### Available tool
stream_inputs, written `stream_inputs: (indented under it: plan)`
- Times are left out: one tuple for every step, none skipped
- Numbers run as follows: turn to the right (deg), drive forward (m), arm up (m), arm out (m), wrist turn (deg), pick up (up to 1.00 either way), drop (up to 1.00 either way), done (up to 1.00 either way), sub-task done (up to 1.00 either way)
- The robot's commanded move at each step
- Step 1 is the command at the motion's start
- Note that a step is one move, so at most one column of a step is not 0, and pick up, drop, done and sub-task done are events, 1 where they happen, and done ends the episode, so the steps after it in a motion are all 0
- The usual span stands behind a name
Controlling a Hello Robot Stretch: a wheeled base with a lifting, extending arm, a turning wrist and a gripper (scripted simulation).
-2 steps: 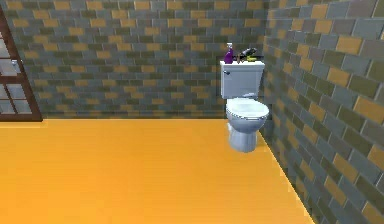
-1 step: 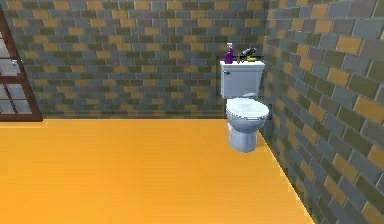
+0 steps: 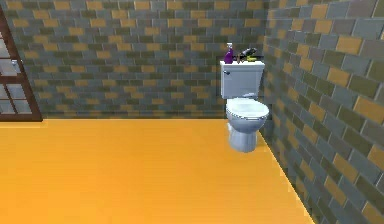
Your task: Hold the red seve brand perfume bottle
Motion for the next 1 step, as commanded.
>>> stream_inputs:
  plan:
    - [0.0,0.00,0.00,0.00,0.0,1.00,0.00,0.00,0.00]
